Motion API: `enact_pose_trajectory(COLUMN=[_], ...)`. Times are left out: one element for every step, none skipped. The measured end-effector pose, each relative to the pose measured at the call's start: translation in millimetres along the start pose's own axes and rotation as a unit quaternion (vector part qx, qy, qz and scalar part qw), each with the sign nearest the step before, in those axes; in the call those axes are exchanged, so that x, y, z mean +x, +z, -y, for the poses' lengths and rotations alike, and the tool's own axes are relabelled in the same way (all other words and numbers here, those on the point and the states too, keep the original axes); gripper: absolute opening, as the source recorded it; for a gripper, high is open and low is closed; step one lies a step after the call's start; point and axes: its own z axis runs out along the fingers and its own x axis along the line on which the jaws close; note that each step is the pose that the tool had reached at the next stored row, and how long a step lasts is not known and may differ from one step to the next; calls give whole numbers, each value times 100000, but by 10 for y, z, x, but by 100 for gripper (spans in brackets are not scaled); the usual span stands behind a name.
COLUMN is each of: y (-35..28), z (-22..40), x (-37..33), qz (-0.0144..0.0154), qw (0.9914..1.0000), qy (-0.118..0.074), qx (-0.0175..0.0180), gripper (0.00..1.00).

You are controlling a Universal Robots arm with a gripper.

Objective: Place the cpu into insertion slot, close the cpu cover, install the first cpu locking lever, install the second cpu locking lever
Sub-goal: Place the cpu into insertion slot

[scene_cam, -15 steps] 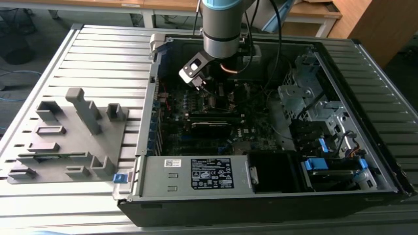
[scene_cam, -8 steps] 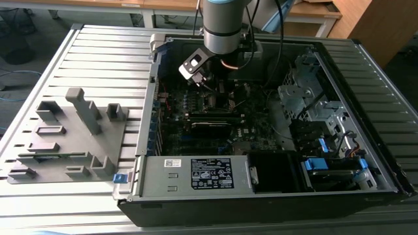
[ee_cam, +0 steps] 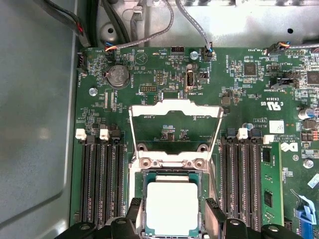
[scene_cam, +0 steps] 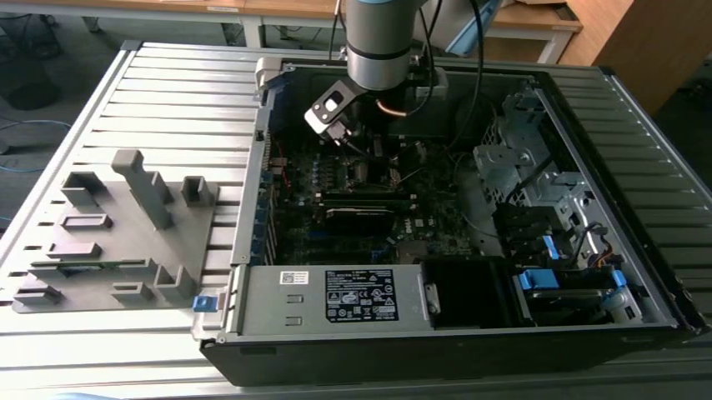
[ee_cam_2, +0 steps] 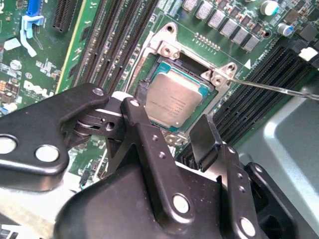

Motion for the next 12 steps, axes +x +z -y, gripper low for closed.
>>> enact_pose_trajectory(y=[-1,-1,-2,-3,-3,-4,-4,-5,-6,-6,-7,-8], z=[0,0,0,0,0,0,0,0,0,0,0,-1], x=[0,0,0,0,0,0,0,0,0,0,0,0], qz=[0,1,-2,2,1,0,-1,-1,-1,-1,1,-1], qw=[100000,100000,100000,100000,100000,100000,100000,100000,100000,100000,100000,100000], qy=[1,0,1,-2,0,-1,0,1,1,1,2,-1], qx=[1,0,0,1,2,0,-1,-1,0,0,2,1], gripper=[61,61,61,61,60,53,53,46,41,41,35,29])
